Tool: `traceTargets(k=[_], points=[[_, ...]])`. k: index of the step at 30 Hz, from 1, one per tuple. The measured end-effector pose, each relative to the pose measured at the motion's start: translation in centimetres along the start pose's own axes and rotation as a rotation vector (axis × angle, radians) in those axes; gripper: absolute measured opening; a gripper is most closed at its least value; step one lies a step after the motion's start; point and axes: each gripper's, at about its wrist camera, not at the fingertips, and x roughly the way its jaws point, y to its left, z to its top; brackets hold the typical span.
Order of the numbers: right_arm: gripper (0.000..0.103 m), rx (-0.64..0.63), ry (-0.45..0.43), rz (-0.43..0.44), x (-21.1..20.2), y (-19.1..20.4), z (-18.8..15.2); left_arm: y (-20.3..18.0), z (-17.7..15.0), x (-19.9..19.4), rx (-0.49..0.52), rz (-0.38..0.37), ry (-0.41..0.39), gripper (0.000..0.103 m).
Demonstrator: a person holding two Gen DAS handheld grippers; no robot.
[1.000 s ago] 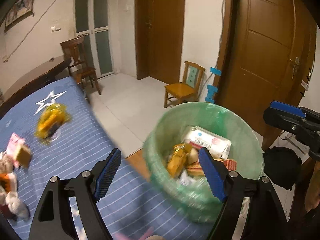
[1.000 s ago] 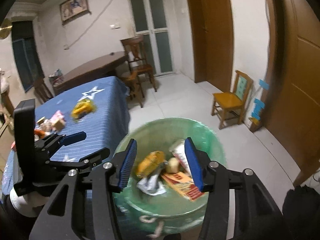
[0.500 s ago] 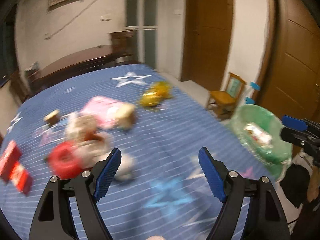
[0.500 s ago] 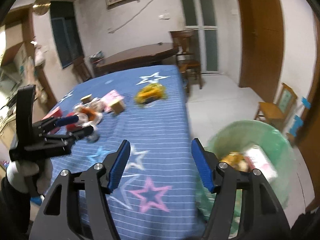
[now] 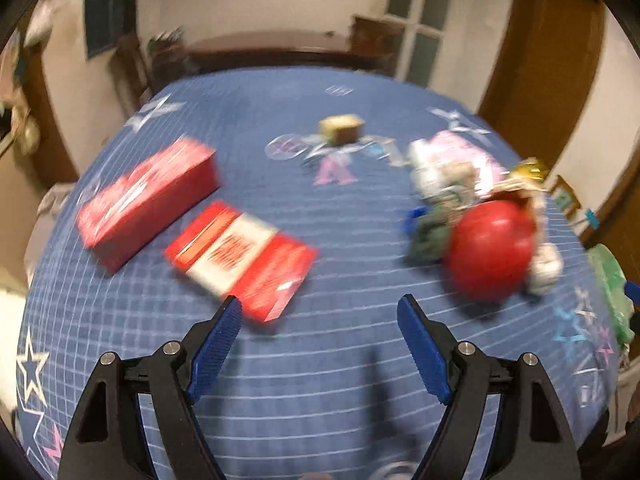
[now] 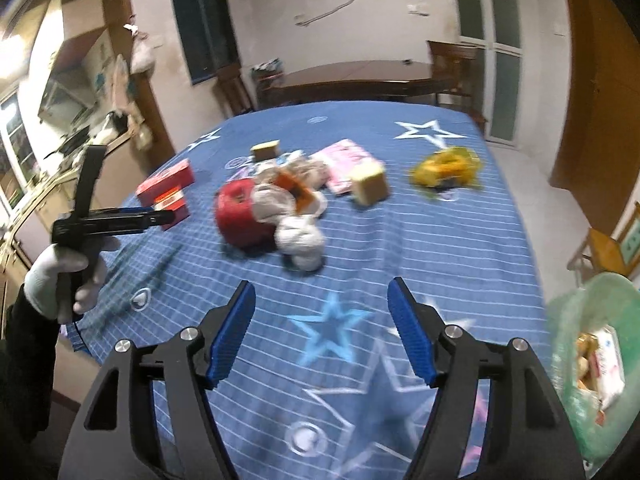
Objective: Collect trash
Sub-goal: 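Move both open grippers back over the table items, then grasp the red Double Happiness pack with the left gripper while the right grasps the white towel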
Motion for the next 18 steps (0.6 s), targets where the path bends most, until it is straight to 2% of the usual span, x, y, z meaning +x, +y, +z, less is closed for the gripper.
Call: traceTargets(k=[5, 9, 12, 15, 18], points=[[0.067, -0.014, 0.023, 0.019, 1.8, 1.4, 0.6, 5.1, -1.8, 0.5, -0.087, 0.097, 0.037, 0.08], [0.071, -0.008, 0.035, 0.035, 3.1, 1.8, 0.7, 8.1, -2.6, -1.2, -0.185, 0.213, -0.016, 0.08], [0.071, -0.008, 0.06, 0.055, 4.5, 2.3, 0.5, 8.3, -2.6, -1.9, -0.237, 0.134, -0.046, 0.08], [0.071, -0.019, 0.064, 0.075, 5.0, 2.4, 0.6, 7.8, -1.5, -1.0, -0.283, 0.101, -0.04, 0.082], [0.071, -0.024, 0.062, 0.089, 5.2, 2.5, 0.7, 6.5, 0.4, 0.0, -0.304, 0.147, -0.076, 0.091]])
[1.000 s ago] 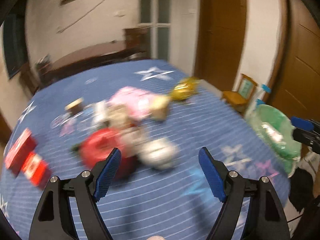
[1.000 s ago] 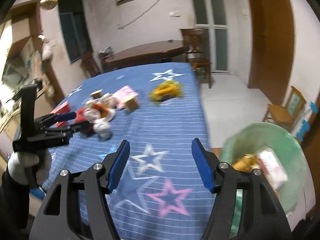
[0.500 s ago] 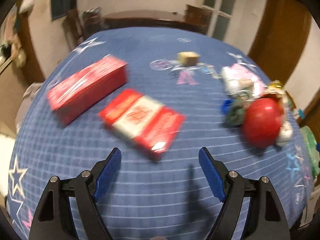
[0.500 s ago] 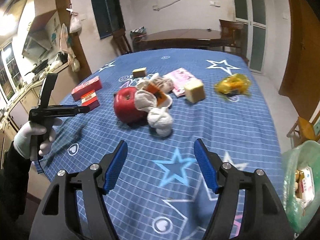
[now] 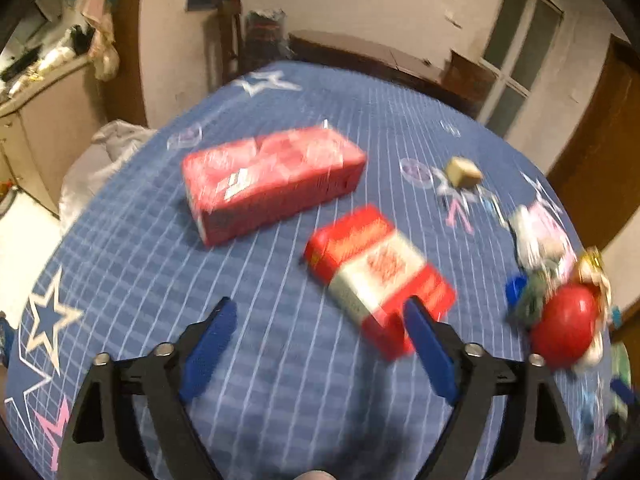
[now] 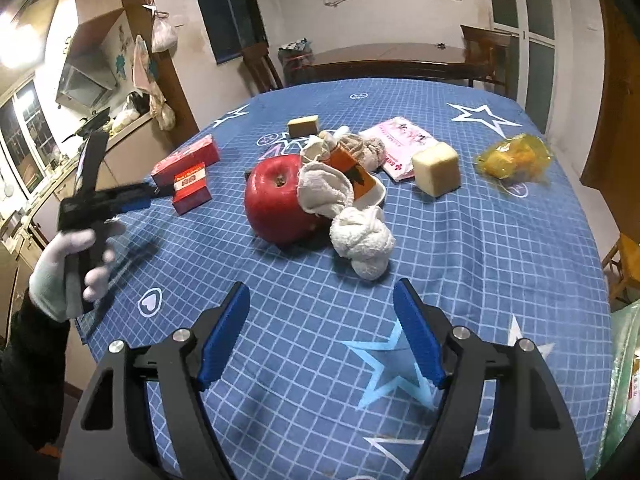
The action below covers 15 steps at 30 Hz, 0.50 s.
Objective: Collect trash
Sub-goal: 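Grasp the red Double Happiness pack with the left gripper while the right grasps the white towel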
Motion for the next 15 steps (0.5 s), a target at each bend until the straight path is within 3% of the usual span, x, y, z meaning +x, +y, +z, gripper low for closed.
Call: traceTargets(k=[6, 9, 15], points=[[0.071, 0.024, 0.02, 0.005, 0.7, -1.3, -0.7, -4.0, 1.5, 0.9, 0.016, 0.032, -0.017, 0.096], [0.072, 0.028, 0.025, 0.01, 1.1, -1.8, -0.7, -5.6, 1.9, 3.2, 0.061, 0.129, 0.03, 0.098], [0.073, 0.015, 0.031, 0.026, 1.5, -2.3, -0.5, -6.1, 1.6, 4.6, 0.057, 0.115, 0.042, 0.096]])
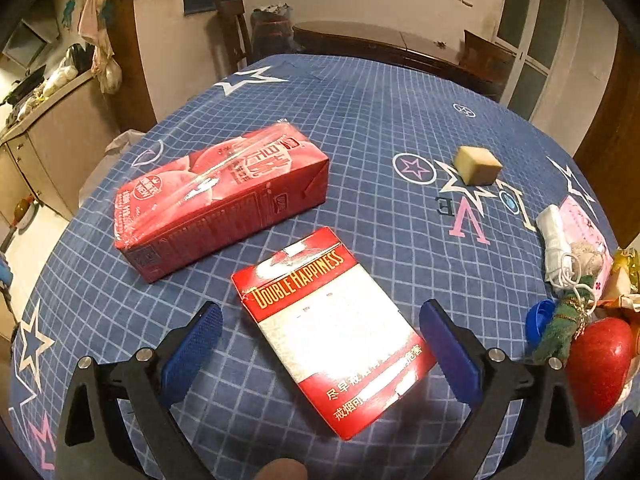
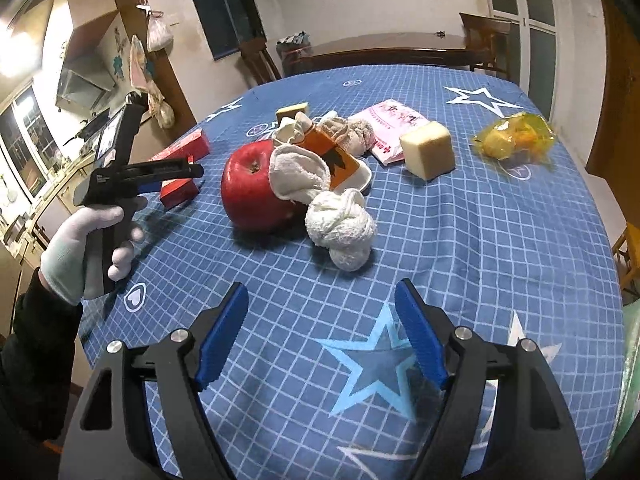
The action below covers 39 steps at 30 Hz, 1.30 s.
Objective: Collect trash
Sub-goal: 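Grasp the red Double Happiness pack with the left gripper while the right grasps the white towel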
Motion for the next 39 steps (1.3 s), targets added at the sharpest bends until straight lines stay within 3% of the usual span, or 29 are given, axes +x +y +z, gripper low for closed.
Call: traceTargets(k=[1, 4, 14, 18, 19, 20, 34, 39], points=[[0.072, -0.018, 0.006, 0.002, 0.4, 0.1, 0.3, 0.1, -0.1, -0.1, -0.006, -0.02, -0.01, 0.083], [0.072, -0.048, 0.035, -0.003, 1.7, 0.0, 1.2, 0.9, -0.8, -0.9, -0.024, -0.055, -0.023, 0.073], [0.071, -0.112, 0.091, -0.068, 6.3, -0.2, 4.0, 0.8, -3.8, -3.3, 0.073, -0.194, -0.017, 0.066], [0.05, -0.131, 0.093, -0.132, 7.2, 0.1, 3.8, -0.3, -5.5, -4.9, 0.122, -0.217, -0.049, 0.065], [0.04, -0.13, 0.088, -0.144, 7.1, 0.1, 3.6, -0.6, -5.8, -5.5, 0.135, -0.218, -0.065, 0.065], [0.039, -0.128, 0.081, -0.153, 6.8, 0.2, 3.4, -0.8, -6.1, -6.1, 0.146, -0.217, -0.082, 0.065], [0.036, -0.056, -0.28, -0.265, -3.5, 4.8, 0.3, -5.3, -11.3, -18.2, 0.238, -0.218, -0.456, 0.065], [0.036, -0.062, -0.407, -0.296, -6.8, 6.8, 0.0, -6.2, -12.7, -21.4, 0.228, -0.227, -0.538, 0.065]])
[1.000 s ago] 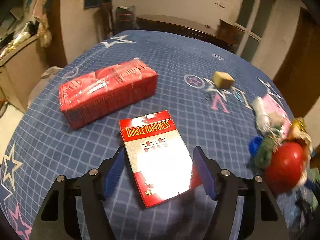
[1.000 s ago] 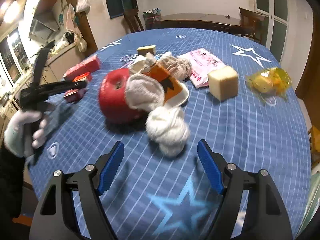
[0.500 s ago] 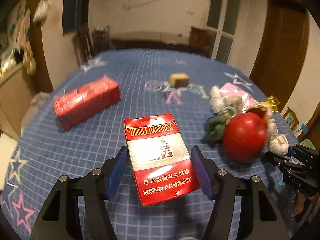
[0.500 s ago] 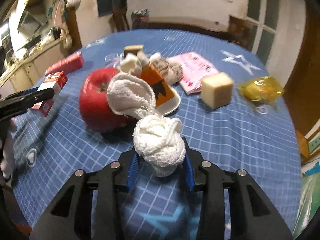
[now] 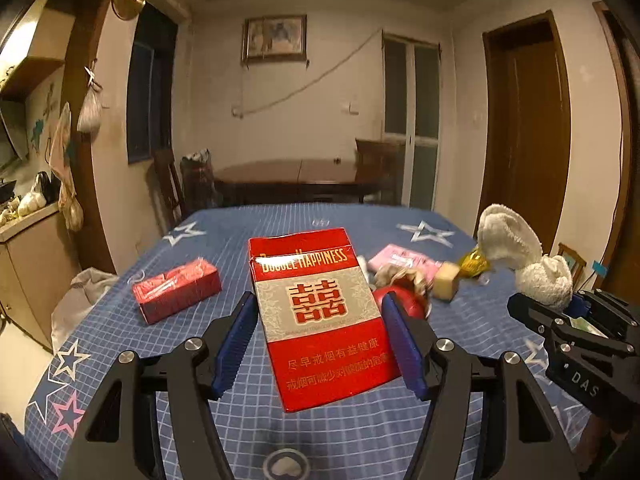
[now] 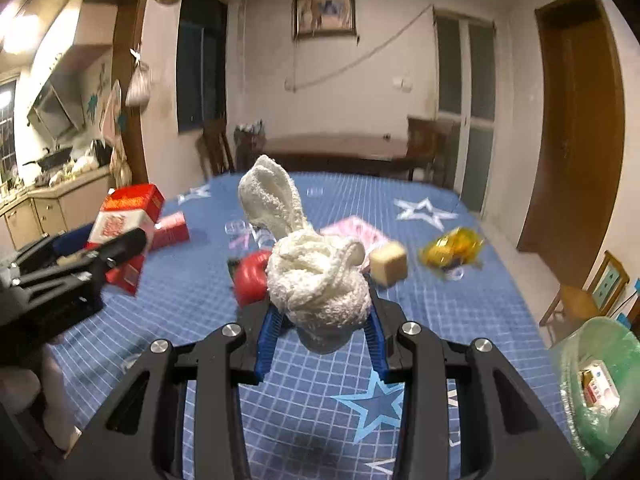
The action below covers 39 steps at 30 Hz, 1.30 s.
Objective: Collect trash
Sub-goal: 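Grasp the red Double Happiness pack with the left gripper while the right grasps the white towel, then carry the red pack and white towel in both grippers over the bin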
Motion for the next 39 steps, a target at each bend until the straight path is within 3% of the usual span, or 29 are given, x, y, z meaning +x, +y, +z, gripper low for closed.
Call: traceTargets(k=[10, 29, 39], points=[[0.036, 0.003, -0.099, -0.054, -2.6, -0.4, 1.0, -2.1, 0.5, -3.0, 0.007, -0.033, -0.056, 0.065], [0.036, 0.001, -0.087, -0.063, -3.7, -0.5, 0.3, -4.4, 0.5, -4.4, 0.025, -0.061, -0.026, 0.065], [0.036, 0.019, -0.088, -0.108, -5.1, -2.8, -0.1, -6.9, 0.9, -4.3, 0.055, -0.108, -0.021, 0.065]])
